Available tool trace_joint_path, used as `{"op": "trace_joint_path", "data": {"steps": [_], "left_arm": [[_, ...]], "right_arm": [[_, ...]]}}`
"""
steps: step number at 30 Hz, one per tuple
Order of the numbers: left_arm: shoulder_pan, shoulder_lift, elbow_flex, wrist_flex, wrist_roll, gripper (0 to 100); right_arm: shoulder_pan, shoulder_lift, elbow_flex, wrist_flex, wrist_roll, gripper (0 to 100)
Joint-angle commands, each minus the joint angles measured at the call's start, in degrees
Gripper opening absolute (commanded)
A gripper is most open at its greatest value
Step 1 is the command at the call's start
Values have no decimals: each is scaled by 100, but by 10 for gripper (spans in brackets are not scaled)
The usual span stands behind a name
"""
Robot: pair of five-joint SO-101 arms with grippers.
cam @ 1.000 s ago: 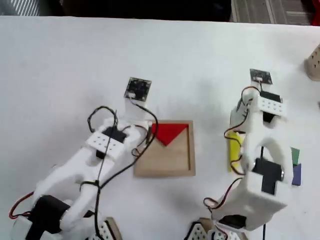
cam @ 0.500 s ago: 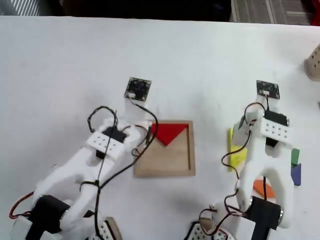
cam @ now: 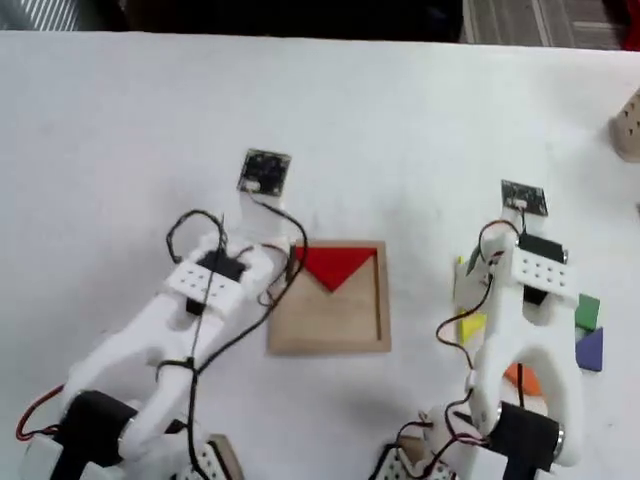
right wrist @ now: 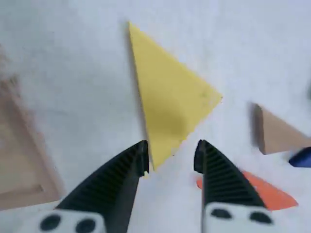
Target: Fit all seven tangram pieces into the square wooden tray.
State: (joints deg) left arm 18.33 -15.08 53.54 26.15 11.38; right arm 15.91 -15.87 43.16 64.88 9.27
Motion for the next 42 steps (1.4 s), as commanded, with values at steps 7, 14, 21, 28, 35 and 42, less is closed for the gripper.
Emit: {"op": "trace_joint_path", "data": {"steps": [7,14,21,28,35,42], "left_arm": [[57,-215,440,-1292,62,24],[40,-215,422,-1292,62,24],[66,-215,413,-1292,35,24],[75,-215,431,-1292,35,24],[75,-215,431,-1292,35,24],[75,-215,431,-1284,35,24]], "right_arm": [[312,-215,35,-629,9,163],[374,259,62,-1147,387,163],[365,1525,-835,-813,378,227],[-84,2589,-1732,-57,404,304],[-725,2721,-1846,338,387,295],[-769,2149,-1837,409,316,295]]}}
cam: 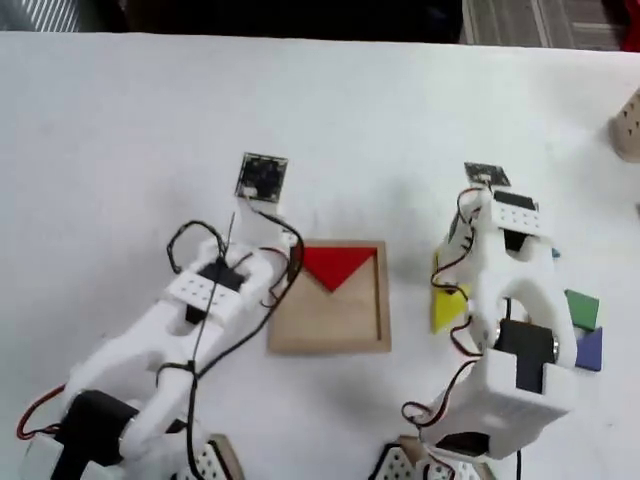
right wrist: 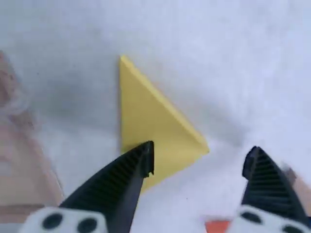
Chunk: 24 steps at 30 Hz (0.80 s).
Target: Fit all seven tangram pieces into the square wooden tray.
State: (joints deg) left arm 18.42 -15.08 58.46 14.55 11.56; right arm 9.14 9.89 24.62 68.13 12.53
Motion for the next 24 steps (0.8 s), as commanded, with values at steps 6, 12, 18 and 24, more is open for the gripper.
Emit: {"op": "trace_joint_path", "data": {"steps": [6,12,18,24], "left_arm": [[66,-215,-62,-123,18,24],[66,-215,-62,-123,18,24],[66,-215,-62,-123,18,24],[66,-215,-62,-123,18,24]], "right_arm": [[-180,-1930,756,40,-633,295],[-347,-2404,1503,-585,-721,294],[31,-1789,1565,-1376,-677,294],[-207,-1095,1266,-1156,-369,294]]}}
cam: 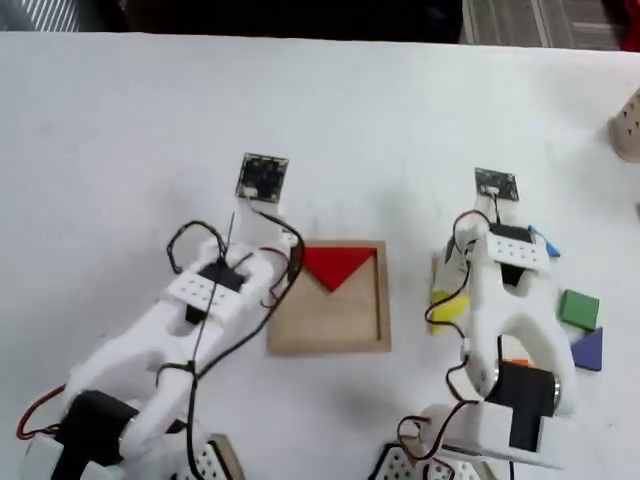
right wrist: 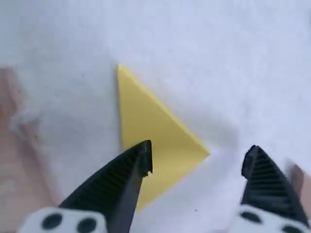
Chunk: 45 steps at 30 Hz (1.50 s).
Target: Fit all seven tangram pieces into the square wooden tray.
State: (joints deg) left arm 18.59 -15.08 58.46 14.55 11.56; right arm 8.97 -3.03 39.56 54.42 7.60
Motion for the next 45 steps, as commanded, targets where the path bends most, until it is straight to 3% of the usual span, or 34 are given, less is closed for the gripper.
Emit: {"op": "trace_joint_path", "data": {"steps": [1,9,19,28,45], "left_arm": [[48,-215,-62,-123,18,24],[48,-215,-53,-123,18,24],[48,-215,-70,0,18,24],[48,-224,-70,0,18,24],[57,-224,-79,-9,18,24]], "right_arm": [[-277,303,-316,338,132,295],[-822,725,-712,857,123,296],[-804,752,-703,822,114,291],[-857,585,-853,725,141,26],[-1516,-1305,-70,734,114,19]]}}
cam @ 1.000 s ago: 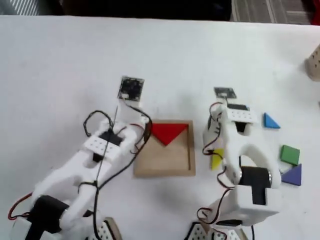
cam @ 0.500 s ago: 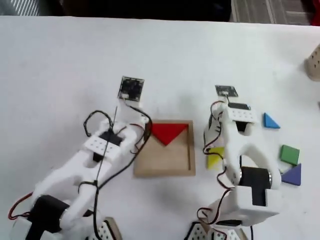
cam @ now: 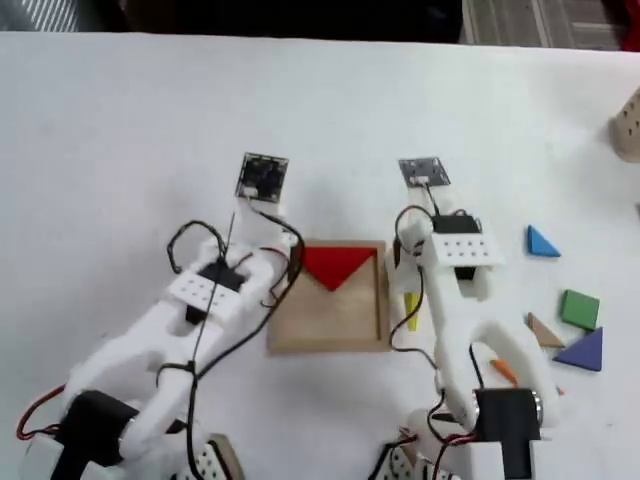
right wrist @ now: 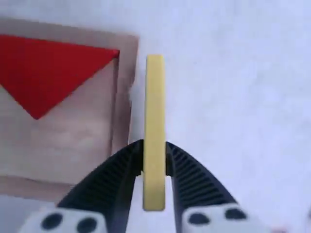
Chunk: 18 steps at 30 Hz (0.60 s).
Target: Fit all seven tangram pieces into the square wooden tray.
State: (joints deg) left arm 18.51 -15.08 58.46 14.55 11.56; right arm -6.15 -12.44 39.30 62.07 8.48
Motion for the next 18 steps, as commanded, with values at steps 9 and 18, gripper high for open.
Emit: {"op": "trace_joint_path", "data": {"steps": [9,18], "left_arm": [[-92,-233,-105,-35,53,24],[-1305,-233,-466,-9,88,23]], "right_arm": [[48,-1130,-53,462,-659,18],[-681,-760,-853,1191,-651,19]]}}
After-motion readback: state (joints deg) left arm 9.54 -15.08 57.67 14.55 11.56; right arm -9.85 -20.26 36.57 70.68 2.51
